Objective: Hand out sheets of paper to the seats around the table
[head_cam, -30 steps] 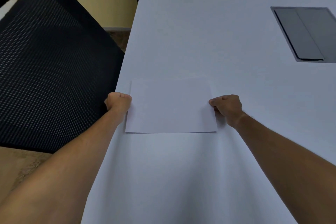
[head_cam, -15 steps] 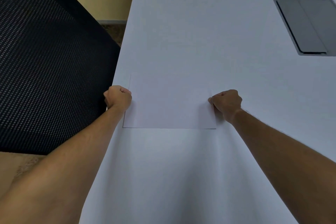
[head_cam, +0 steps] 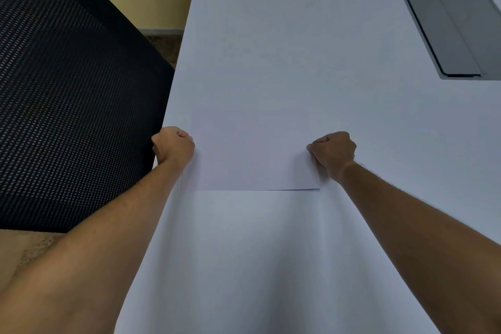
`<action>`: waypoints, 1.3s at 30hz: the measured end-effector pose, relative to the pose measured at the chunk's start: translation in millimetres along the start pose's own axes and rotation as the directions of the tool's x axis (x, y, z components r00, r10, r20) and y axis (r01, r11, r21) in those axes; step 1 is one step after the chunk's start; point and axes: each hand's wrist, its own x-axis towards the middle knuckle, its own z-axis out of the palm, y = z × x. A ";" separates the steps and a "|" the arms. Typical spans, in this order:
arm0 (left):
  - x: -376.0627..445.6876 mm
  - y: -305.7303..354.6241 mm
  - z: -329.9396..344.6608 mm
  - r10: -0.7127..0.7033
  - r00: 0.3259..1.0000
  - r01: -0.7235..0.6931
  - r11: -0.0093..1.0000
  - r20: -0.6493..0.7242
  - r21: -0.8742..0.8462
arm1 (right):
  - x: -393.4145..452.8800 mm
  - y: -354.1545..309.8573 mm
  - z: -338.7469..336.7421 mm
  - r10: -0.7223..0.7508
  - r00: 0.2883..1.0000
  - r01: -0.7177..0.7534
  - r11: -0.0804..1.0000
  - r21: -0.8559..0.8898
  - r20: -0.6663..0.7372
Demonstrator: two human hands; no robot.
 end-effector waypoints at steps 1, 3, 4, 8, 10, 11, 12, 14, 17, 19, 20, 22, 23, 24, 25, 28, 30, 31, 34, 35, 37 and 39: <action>0.0 -0.3 0.0 0.005 1.000 -0.005 1.000 -0.003 0.001 | -0.6 0.5 -0.3 -0.007 1.000 0.007 1.000 -0.002 0.000; -2.9 0.2 -0.9 0.048 0.999 -0.048 0.998 -0.006 0.034 | -1.4 2.0 -0.7 -0.045 0.999 0.045 0.999 -0.012 -0.004; -6.2 1.0 -1.4 0.102 0.995 -0.101 0.993 -0.003 0.068 | -3.3 2.3 -1.2 -0.079 0.997 0.079 0.997 -0.025 -0.007; -31.2 11.9 -2.5 0.412 0.904 -0.427 0.876 0.110 0.225 | -16.7 2.9 -4.9 -0.371 0.929 0.358 0.895 -0.266 0.003; -44.5 22.6 -3.7 0.525 0.833 -0.553 0.780 0.174 0.294 | -24.1 2.3 -9.2 -0.513 0.857 0.480 0.762 -0.435 0.046; -49.4 27.9 -4.3 0.567 0.797 -0.603 0.726 0.208 0.331 | -27.7 1.1 -12.4 -0.559 0.826 0.514 0.700 -0.495 0.067; -53.4 31.9 -4.2 0.602 0.761 -0.646 0.670 0.241 0.365 | -30.8 0.4 -15.8 -0.591 0.802 0.537 0.649 -0.539 0.087; -60.7 39.3 -4.2 0.659 0.694 -0.710 0.564 0.288 0.421 | -37.3 -0.6 -23.5 -0.643 0.757 0.568 0.562 -0.602 0.114; -73.9 52.3 -6.6 0.703 0.634 -0.754 0.467 0.323 0.463 | -50.4 -3.0 -36.5 -0.708 0.693 0.593 0.450 -0.668 0.138; -83.0 59.5 -8.7 0.722 0.610 -0.765 0.429 0.326 0.480 | -58.8 -4.5 -45.7 -0.724 0.674 0.592 0.407 -0.695 0.150; -87.5 62.9 -9.7 0.731 0.600 -0.769 0.416 0.325 0.485 | -62.7 -4.9 -50.8 -0.728 0.669 0.588 0.395 -0.706 0.149; -97.3 70.3 -12.9 0.747 0.583 -0.778 0.401 0.318 0.484 | -69.7 -4.3 -61.8 -0.735 0.664 0.575 0.381 -0.724 0.140; -102.9 73.8 -14.7 0.756 0.574 -0.783 0.395 0.314 0.481 | -73.4 -3.4 -67.7 -0.739 0.661 0.568 0.378 -0.731 0.132; -108.8 77.4 -16.5 0.765 0.564 -0.788 0.387 0.310 0.479 | -77.4 -2.2 -73.8 -0.743 0.658 0.562 0.376 -0.736 0.122; -115.5 80.8 -18.6 0.773 0.555 -0.792 0.380 0.306 0.477 | -81.8 -0.5 -79.9 -0.746 0.656 0.558 0.378 -0.739 0.113; -136.7 91.2 -23.2 0.797 0.526 -0.809 0.360 0.297 0.465 | -95.0 6.5 -98.9 -0.750 0.657 0.541 0.395 -0.743 0.080; -151.4 99.5 -26.2 0.814 0.504 -0.822 0.348 0.289 0.451 | -102.5 10.9 -112.2 -0.752 0.656 0.529 0.401 -0.748 0.061; -159.3 104.2 -28.5 0.821 0.493 -0.828 0.343 0.286 0.443 | -106.2 12.9 -119.1 -0.753 0.656 0.525 0.405 -0.749 0.052; -184.3 116.5 -33.7 0.840 0.468 -0.838 0.322 0.276 0.439 | -118.4 20.2 -140.9 -0.763 0.646 0.518 0.417 -0.747 0.023; -193.4 120.2 -35.0 0.842 0.463 -0.839 0.317 0.276 0.442 | -122.7 23.4 -148.5 -0.767 0.642 0.518 0.422 -0.744 0.012; -212.1 128.3 -36.6 0.847 0.457 -0.841 0.312 0.272 0.442 | -129.7 31.5 -165.6 -0.771 0.637 0.513 0.430 -0.743 -0.007; -232.7 137.6 -37.7 0.854 0.448 -0.845 0.308 0.263 0.438 | -135.5 41.1 -184.8 -0.774 0.633 0.506 0.438 -0.743 -0.025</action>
